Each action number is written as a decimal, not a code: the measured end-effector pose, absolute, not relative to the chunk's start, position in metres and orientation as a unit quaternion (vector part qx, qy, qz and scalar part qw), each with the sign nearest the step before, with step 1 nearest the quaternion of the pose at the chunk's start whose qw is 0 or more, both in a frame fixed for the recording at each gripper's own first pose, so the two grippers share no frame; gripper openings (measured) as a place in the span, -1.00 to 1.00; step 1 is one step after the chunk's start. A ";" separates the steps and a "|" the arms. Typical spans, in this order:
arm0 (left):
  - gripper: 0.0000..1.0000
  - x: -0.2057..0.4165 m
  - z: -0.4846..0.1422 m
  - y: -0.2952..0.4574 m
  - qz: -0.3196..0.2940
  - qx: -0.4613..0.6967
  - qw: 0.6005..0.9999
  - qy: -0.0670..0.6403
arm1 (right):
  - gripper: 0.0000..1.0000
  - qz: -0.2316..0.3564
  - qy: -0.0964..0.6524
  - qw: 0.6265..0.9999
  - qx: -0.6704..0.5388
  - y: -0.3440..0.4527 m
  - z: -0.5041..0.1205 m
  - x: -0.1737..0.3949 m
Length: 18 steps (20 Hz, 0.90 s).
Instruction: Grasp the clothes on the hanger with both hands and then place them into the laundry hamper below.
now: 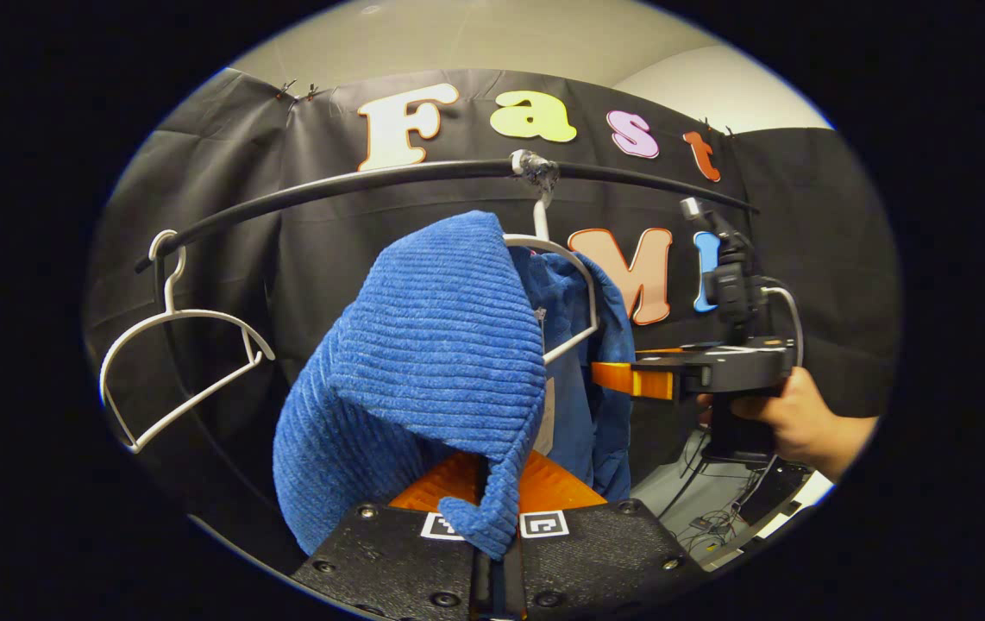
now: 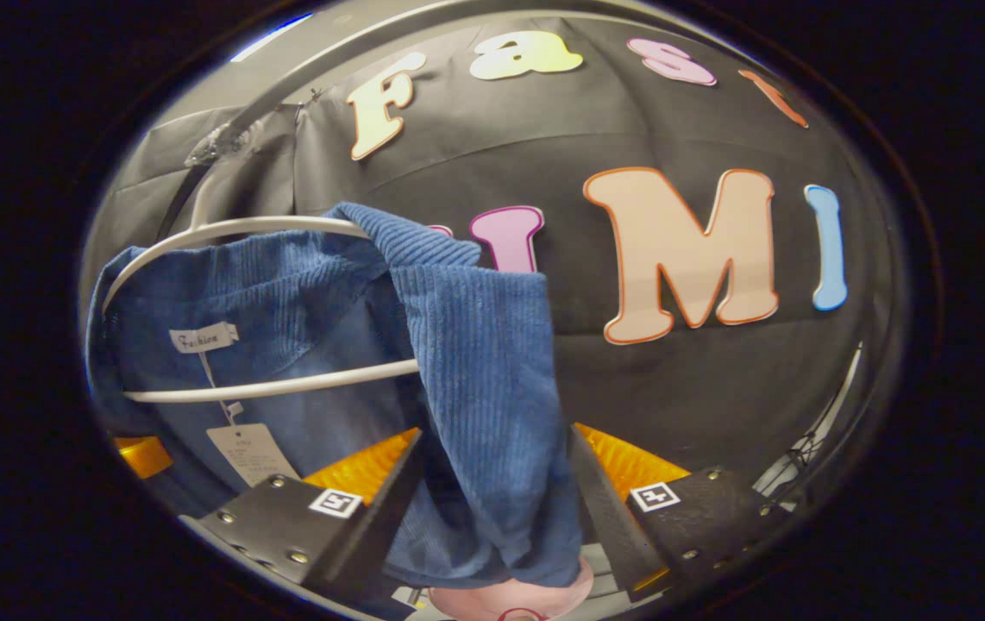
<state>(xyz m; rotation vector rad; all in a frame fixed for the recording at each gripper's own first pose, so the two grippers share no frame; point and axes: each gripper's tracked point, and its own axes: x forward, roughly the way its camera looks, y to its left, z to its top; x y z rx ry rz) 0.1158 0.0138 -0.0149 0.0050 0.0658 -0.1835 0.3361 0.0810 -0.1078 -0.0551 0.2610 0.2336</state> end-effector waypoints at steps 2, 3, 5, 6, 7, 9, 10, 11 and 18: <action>-0.85 0.107 -0.007 0.013 -0.099 0.001 0.995 0.030 | 0.03 0.111 0.131 0.985 -0.016 0.080 -0.106 0.352; -0.85 0.101 -0.003 0.016 -0.098 -0.003 0.995 0.032 | -0.46 0.078 0.114 0.990 -0.015 0.068 -0.107 0.370; -0.84 0.089 0.005 0.023 -0.092 -0.016 0.995 0.034 | -0.94 0.067 0.095 0.993 0.000 0.060 -0.087 0.366; -0.85 0.086 0.008 0.028 -0.085 -0.022 0.996 0.034 | -0.94 0.063 0.088 0.994 -0.002 0.057 -0.083 0.363; -0.85 0.082 0.011 0.032 -0.076 -0.024 0.996 0.035 | -0.94 0.068 0.086 0.994 -0.005 0.059 -0.080 0.361; -0.85 0.074 0.018 0.043 -0.054 -0.019 0.998 0.028 | -0.94 0.065 0.088 0.994 -0.024 0.058 -0.080 0.356; -0.85 0.071 0.023 0.051 -0.039 -0.021 0.999 0.014 | -0.94 0.060 0.090 0.994 -0.033 0.055 -0.081 0.353; -0.85 0.069 0.028 0.055 -0.033 -0.025 0.999 0.006 | -0.94 0.057 0.088 0.994 -0.036 0.053 -0.078 0.351; -0.84 0.055 0.038 0.072 -0.038 0.008 0.999 0.010 | -0.94 0.035 0.066 0.997 -0.019 0.040 -0.060 0.354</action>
